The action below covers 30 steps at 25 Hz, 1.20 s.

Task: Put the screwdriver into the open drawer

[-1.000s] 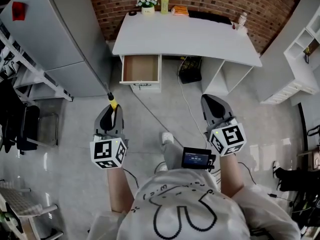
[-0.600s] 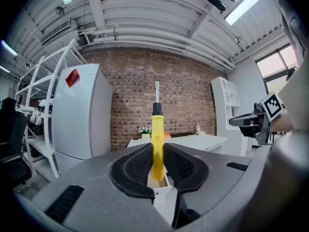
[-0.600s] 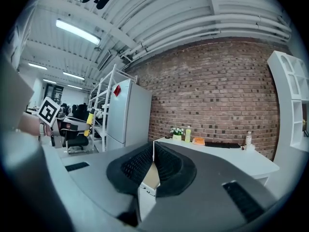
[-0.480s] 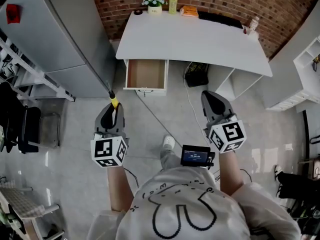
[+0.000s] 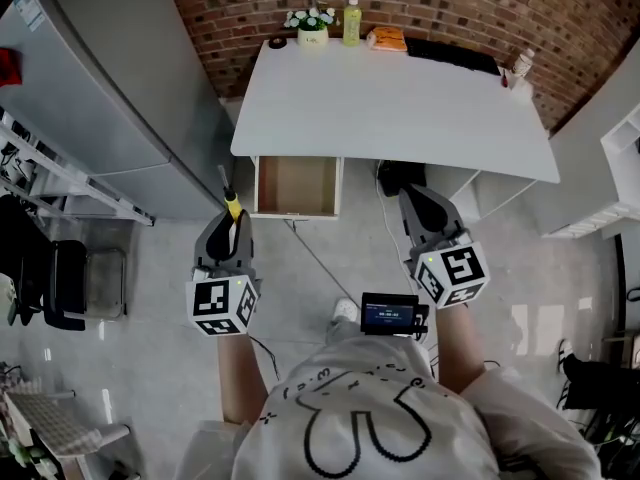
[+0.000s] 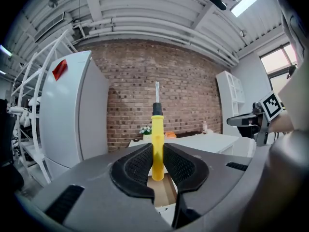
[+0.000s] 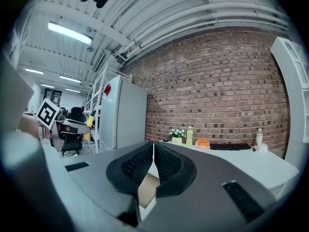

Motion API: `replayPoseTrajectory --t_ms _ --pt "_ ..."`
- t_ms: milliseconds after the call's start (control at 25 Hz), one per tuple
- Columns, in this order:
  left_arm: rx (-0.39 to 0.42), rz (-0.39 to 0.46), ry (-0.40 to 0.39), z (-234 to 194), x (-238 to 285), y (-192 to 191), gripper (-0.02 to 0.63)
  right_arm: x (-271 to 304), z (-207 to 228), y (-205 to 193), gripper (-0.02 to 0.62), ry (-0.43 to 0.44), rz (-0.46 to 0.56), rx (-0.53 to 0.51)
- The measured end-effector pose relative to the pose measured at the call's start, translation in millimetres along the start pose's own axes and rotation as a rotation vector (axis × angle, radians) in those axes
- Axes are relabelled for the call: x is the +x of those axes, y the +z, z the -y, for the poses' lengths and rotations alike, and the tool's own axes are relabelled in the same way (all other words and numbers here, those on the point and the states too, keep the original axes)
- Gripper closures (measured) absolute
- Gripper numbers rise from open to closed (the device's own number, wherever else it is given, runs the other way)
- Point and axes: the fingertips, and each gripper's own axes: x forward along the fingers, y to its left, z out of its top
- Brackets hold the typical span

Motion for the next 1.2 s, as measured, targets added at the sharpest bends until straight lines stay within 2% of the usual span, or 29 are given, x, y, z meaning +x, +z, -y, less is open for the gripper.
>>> replayPoseTrajectory --t_ms 240,520,800,960,1200 --pt "0.008 -0.002 -0.035 -1.9 60.6 3.6 0.532 28.5 46.8 -8.9 0.575 -0.067 -0.007 0.02" --pt "0.027 -0.012 -0.114 16.2 103.7 0.0 0.532 24.8 87.2 -20.5 0.575 -0.166 -0.036 0.011" --pt "0.02 -0.021 -0.169 10.4 136.1 -2.0 0.532 34.7 92.6 -22.7 0.575 -0.211 -0.057 -0.01" --pt "0.028 -0.033 -0.227 15.2 156.3 -3.4 0.532 36.4 97.4 -26.8 0.575 -0.252 -0.088 -0.022" --pt "0.083 -0.067 -0.329 13.0 185.8 -1.7 0.532 47.2 106.5 -26.2 0.575 -0.351 -0.077 0.058"
